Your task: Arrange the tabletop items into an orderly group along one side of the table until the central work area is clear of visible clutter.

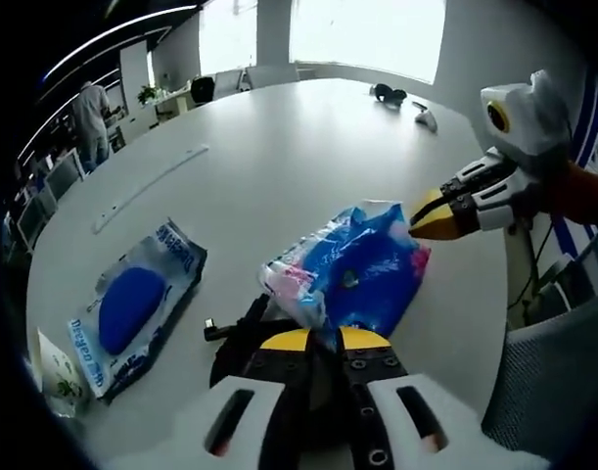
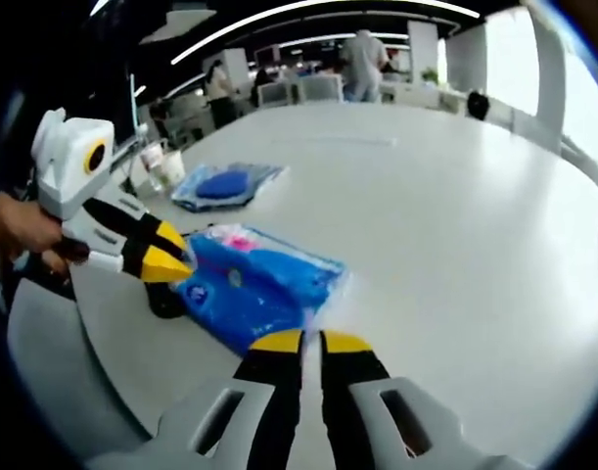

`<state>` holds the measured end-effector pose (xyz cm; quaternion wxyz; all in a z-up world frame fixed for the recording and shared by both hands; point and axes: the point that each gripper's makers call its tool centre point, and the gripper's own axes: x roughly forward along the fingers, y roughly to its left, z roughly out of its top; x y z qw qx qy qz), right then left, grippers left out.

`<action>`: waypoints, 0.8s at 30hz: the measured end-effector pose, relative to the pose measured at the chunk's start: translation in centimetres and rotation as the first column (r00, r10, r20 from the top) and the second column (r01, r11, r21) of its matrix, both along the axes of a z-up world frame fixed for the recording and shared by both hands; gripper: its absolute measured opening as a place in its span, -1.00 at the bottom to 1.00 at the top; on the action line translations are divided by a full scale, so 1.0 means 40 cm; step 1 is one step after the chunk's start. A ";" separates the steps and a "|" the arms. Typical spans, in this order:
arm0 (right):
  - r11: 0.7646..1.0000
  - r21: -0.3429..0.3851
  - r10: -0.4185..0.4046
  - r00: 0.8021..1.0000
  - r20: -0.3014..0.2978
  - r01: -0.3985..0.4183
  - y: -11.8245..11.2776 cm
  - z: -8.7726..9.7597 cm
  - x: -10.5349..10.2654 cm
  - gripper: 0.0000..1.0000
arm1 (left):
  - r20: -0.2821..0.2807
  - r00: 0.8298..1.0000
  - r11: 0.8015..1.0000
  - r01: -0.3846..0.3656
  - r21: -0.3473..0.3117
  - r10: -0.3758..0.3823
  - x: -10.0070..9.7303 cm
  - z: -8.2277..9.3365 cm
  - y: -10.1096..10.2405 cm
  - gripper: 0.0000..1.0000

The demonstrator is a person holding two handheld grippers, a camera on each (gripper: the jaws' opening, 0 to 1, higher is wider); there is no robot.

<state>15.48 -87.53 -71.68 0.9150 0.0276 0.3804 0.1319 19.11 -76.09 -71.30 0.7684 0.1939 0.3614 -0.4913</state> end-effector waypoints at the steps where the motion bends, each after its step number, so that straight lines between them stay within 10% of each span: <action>1: 1.000 0.000 -0.001 1.000 0.001 0.001 0.000 0.000 0.001 -0.97 | -0.001 1.000 1.000 -0.001 0.002 0.001 0.001 -0.001 0.000 -0.91; 24: 0.998 -0.056 -0.017 0.997 0.076 0.022 -0.058 0.056 0.075 -1.00 | 0.032 0.999 0.998 -0.040 -0.052 0.042 0.067 0.024 -0.050 -1.00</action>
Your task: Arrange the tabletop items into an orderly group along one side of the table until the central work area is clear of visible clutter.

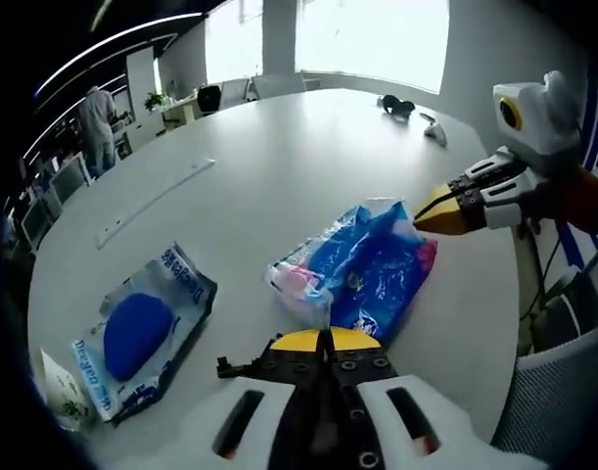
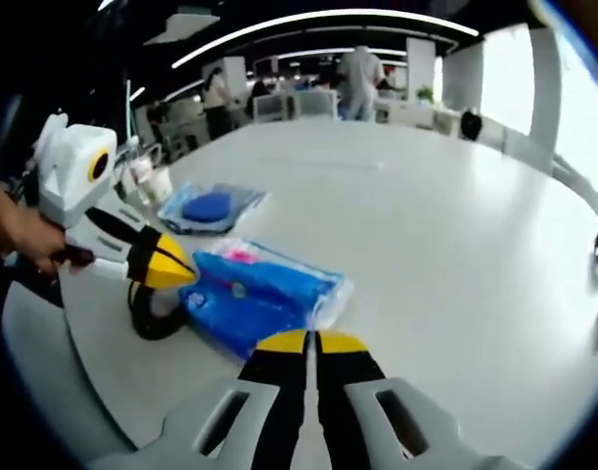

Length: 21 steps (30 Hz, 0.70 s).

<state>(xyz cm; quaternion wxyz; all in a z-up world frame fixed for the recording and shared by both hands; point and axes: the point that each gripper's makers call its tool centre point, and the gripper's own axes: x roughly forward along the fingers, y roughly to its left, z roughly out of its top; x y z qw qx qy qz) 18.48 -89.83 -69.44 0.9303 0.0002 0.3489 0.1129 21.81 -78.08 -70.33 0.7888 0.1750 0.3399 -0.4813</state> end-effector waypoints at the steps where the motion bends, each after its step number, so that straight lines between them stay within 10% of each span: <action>1: 1.000 0.000 0.000 1.000 -0.001 0.000 -0.002 0.002 0.003 -1.00 | 0.000 1.000 1.000 -0.007 -0.007 0.007 0.005 0.002 -0.002 -1.00; 21: 1.000 -0.007 0.011 1.000 0.021 -0.011 -0.020 0.011 0.095 -1.00 | 0.039 0.998 0.999 -0.040 -0.021 0.041 0.086 0.010 -0.018 -1.00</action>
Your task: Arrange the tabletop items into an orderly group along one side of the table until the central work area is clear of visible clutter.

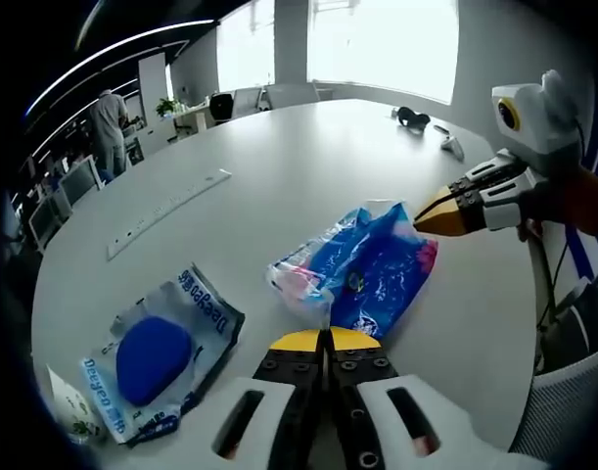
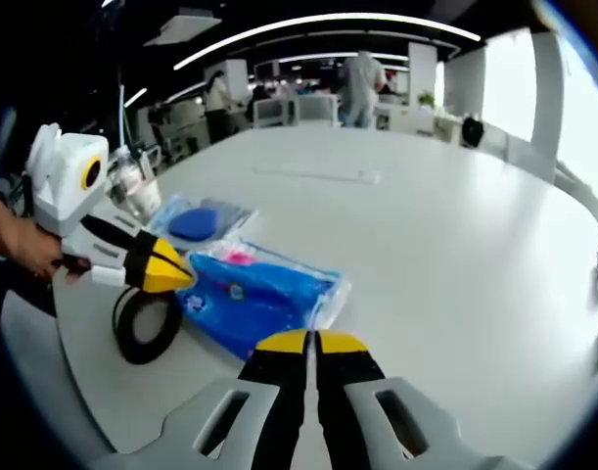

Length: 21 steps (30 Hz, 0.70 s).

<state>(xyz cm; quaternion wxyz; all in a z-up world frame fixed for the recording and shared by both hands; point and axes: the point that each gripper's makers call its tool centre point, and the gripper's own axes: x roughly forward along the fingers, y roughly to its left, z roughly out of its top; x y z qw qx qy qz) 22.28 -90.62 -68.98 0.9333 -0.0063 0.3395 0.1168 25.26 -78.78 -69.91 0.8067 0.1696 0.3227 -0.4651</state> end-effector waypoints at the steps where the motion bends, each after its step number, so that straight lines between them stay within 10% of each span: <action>1: 1.000 0.000 0.001 1.000 0.001 -0.001 0.000 -0.001 0.005 -1.00 | 0.002 1.000 1.000 -0.002 0.001 0.002 0.004 -0.001 0.000 -1.00; 21: 1.000 -0.022 0.004 1.000 0.019 -0.004 -0.018 -0.020 0.085 -1.00 | -0.013 0.999 0.999 -0.050 -0.001 0.050 0.071 -0.030 -0.014 -1.00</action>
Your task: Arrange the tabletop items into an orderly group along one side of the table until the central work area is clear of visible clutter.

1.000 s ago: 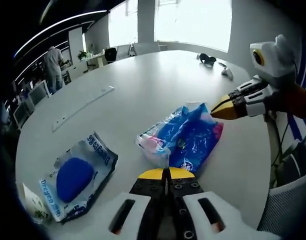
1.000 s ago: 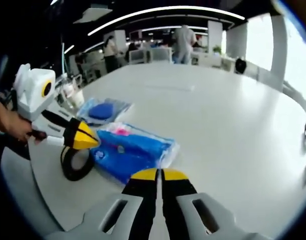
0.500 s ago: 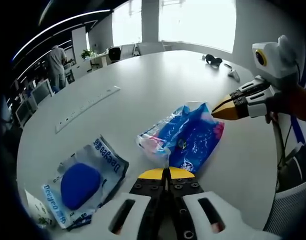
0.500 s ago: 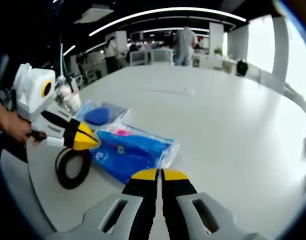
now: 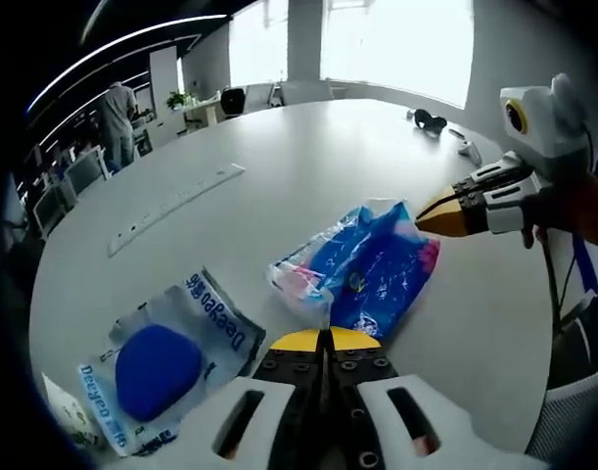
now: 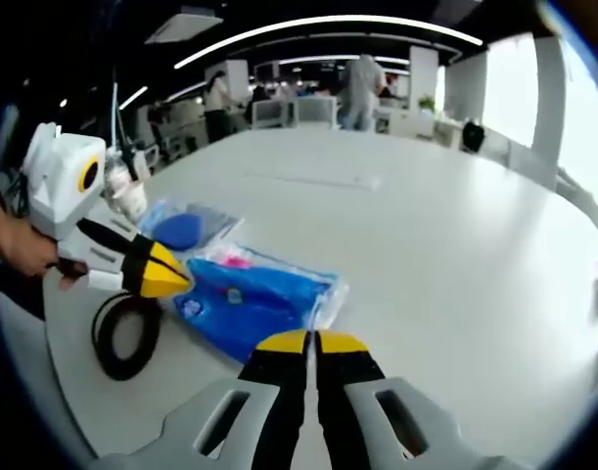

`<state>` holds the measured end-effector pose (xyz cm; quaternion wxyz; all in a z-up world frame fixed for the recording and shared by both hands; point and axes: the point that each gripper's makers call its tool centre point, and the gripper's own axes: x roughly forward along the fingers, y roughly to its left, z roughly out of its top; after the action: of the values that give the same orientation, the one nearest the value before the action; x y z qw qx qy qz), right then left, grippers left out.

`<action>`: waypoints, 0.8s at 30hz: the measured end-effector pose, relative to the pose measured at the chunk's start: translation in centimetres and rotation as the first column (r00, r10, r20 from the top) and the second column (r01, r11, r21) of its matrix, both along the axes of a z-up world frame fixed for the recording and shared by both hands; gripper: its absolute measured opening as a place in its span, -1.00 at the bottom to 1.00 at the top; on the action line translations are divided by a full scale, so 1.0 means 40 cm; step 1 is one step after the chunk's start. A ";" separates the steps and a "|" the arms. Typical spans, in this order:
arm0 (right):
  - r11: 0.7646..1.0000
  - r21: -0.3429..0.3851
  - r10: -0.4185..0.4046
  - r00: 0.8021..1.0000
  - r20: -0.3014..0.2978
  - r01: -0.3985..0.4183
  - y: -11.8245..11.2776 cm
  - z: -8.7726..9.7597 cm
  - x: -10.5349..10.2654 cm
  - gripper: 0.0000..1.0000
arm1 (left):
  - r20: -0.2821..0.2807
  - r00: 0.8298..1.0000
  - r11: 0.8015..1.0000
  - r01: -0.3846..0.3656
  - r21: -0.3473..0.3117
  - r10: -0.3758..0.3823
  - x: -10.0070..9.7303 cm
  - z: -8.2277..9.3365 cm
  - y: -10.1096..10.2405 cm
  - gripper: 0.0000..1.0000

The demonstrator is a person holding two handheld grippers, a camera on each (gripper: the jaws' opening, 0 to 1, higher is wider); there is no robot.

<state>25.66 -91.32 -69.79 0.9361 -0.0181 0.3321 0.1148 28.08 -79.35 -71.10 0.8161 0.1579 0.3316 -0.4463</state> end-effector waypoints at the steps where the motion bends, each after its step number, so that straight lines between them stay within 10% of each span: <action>1: 1.000 -0.002 0.002 1.000 -0.004 -0.002 0.000 -0.002 0.003 -1.00 | -0.001 1.000 1.000 -0.001 0.000 0.001 0.003 -0.002 -0.002 -1.00; 24: 0.999 -0.028 -0.032 0.999 -0.043 0.030 -0.018 -0.049 0.056 -1.00 | -0.048 0.998 0.999 -0.029 0.032 0.030 0.038 -0.040 -0.015 -0.96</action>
<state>27.89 -92.04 -71.77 0.9300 -0.0232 0.3541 0.0962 29.59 -79.95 -72.71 0.8117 0.1548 0.3605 -0.4327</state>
